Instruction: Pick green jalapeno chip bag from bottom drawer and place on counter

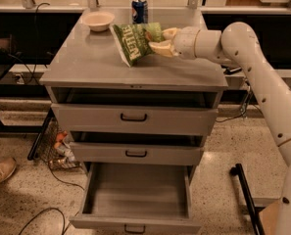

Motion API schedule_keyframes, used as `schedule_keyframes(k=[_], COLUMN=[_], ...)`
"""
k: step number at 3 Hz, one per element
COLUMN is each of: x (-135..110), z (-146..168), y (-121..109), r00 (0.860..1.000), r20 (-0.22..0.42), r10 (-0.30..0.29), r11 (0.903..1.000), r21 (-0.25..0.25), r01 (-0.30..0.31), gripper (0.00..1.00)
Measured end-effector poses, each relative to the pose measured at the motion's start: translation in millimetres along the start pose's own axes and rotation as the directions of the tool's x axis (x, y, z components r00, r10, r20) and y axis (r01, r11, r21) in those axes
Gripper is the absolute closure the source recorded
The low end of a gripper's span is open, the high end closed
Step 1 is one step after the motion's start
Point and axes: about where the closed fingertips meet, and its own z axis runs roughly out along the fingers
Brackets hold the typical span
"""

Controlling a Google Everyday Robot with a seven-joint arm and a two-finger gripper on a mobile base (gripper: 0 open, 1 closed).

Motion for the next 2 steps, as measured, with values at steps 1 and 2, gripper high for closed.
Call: schedule_keyframes(k=[1, 2], x=[2.7, -1.6], z=[6.9, -0.7], y=[2.2, 5.7], r00=[1.000, 0.999], r20=[-0.018, -0.037], r10=[-0.001, -0.022], r11=[0.9997, 0.9991], r21=[-0.024, -0.037], r01=[0.001, 0.021], gripper=[0.04, 0.00])
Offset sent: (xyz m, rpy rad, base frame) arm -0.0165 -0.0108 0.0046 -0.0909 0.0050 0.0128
